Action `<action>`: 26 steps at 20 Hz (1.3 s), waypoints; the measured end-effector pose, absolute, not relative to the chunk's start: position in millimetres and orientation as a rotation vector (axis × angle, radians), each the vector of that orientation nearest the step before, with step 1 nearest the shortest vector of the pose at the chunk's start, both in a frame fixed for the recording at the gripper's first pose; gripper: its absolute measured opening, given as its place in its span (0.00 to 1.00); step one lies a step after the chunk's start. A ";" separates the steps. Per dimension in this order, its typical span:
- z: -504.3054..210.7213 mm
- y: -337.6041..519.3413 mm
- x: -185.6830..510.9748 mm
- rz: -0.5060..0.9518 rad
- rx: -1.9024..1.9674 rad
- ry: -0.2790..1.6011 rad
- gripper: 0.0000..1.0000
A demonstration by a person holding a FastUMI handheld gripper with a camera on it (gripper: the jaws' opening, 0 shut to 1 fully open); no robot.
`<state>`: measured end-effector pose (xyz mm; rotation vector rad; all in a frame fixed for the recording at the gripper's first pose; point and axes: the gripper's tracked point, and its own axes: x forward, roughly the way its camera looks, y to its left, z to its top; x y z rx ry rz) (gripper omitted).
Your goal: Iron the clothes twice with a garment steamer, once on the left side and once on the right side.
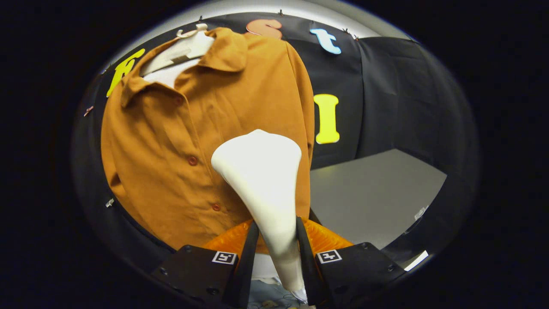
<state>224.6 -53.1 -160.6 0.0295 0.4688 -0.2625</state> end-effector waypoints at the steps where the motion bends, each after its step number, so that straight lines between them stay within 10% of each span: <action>1: -144.1 -44.3 227.5 -0.243 0.026 0.428 0.53; 26: -187.2 106.0 260.1 -0.003 -0.010 0.501 0.53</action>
